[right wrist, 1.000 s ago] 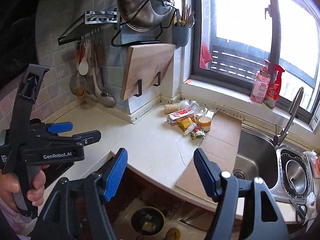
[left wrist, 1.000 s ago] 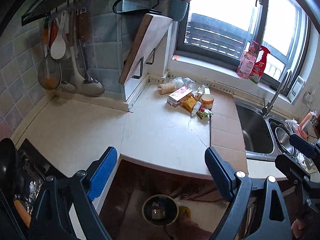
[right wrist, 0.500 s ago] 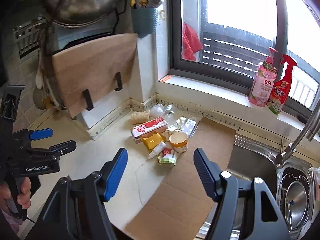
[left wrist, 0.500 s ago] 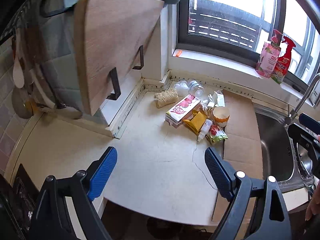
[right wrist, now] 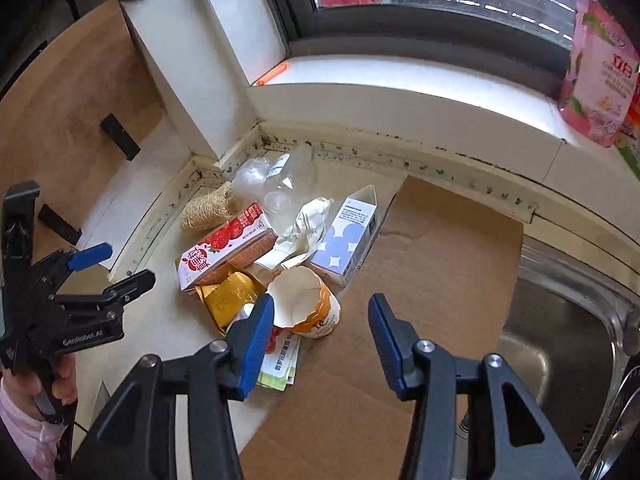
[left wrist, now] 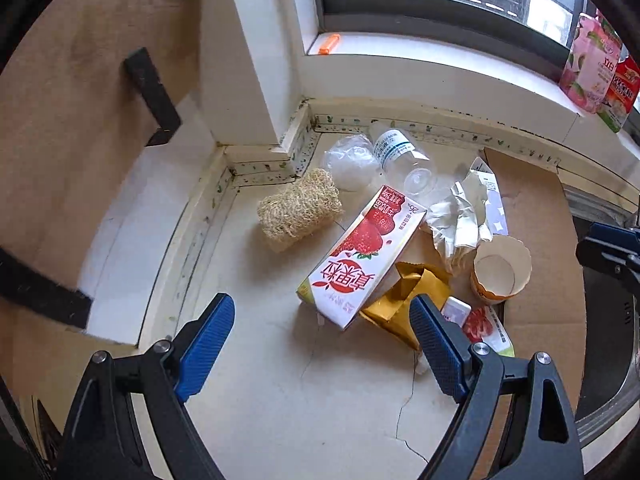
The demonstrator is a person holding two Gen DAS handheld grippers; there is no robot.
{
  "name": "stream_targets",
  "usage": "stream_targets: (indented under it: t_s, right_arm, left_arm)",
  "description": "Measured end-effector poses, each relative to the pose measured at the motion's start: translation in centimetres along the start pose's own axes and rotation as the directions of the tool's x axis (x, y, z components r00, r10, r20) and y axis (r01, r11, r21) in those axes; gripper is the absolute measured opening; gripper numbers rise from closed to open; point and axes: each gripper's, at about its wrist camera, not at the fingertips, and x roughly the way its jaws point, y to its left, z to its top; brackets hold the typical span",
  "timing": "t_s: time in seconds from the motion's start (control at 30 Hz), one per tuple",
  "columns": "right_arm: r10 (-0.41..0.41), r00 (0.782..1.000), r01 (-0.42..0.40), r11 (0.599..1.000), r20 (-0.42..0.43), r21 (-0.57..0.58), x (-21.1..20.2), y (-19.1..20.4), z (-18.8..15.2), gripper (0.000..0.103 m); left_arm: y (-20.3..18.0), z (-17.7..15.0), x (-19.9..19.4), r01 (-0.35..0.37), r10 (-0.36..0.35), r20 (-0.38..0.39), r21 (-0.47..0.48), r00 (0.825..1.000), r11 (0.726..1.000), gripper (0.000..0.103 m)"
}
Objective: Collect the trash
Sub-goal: 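Grasp the strawberry milk carton with left gripper while right grasps paper cup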
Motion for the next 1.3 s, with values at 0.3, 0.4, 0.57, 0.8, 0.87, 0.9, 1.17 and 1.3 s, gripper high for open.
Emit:
stream_targets:
  t_s: [0.3, 0.4, 0.57, 0.8, 0.87, 0.9, 1.17, 1.3]
  right_arm:
    - [0.047, 0.998, -0.053, 0.991, -0.048, -0.124, 3.6, -0.3, -1.1, 0.050]
    - [0.056, 0.997, -0.063, 0.988, -0.053, -0.144, 4.2, -0.2, -1.3, 0.051]
    - [0.054, 0.997, -0.063, 0.977, -0.049, -0.201, 4.9, 0.9, -1.7, 0.053]
    - [0.045, 0.998, -0.057, 0.969, -0.054, -0.241, 6.5, 1.8, -1.8, 0.059]
    - [0.029, 0.998, -0.043, 0.963, -0.055, -0.265, 7.1, 2.1, -1.9, 0.059]
    - [0.018, 0.998, -0.032, 0.961, -0.056, -0.274, 7.4, 2.2, -2.0, 0.059]
    - [-0.072, 0.997, 0.061, 0.925, -0.015, -0.375, 9.4, 3.7, -2.7, 0.059]
    - [-0.069, 0.998, 0.065, 0.924, 0.004, -0.378, 9.6, 3.9, -2.8, 0.055]
  left_arm:
    - [-2.2, 2.6, 7.5, 0.028, -0.019, -0.096, 0.097, 0.995, 0.995, 0.088]
    - [-2.3, 3.1, 8.6, 0.011, 0.002, -0.112, 0.113, 0.994, 0.994, 0.088]
    - [-3.2, 4.1, 10.3, 0.011, 0.008, -0.130, 0.151, 0.992, 0.989, 0.088]
    - [-3.3, 4.8, 11.5, 0.057, -0.041, -0.150, 0.105, 0.988, 0.993, 0.087]
    - [-2.8, 4.5, 11.7, 0.077, -0.061, -0.168, 0.088, 0.984, 0.993, 0.083]
    - [-2.5, 4.3, 11.9, 0.078, -0.061, -0.186, 0.081, 0.981, 0.994, 0.079]
    - [0.6, 2.1, 12.1, 0.085, -0.087, -0.210, -0.017, 0.974, 0.996, 0.066]
    - [1.5, 1.6, 11.7, 0.108, -0.120, -0.203, -0.069, 0.972, 0.992, 0.055]
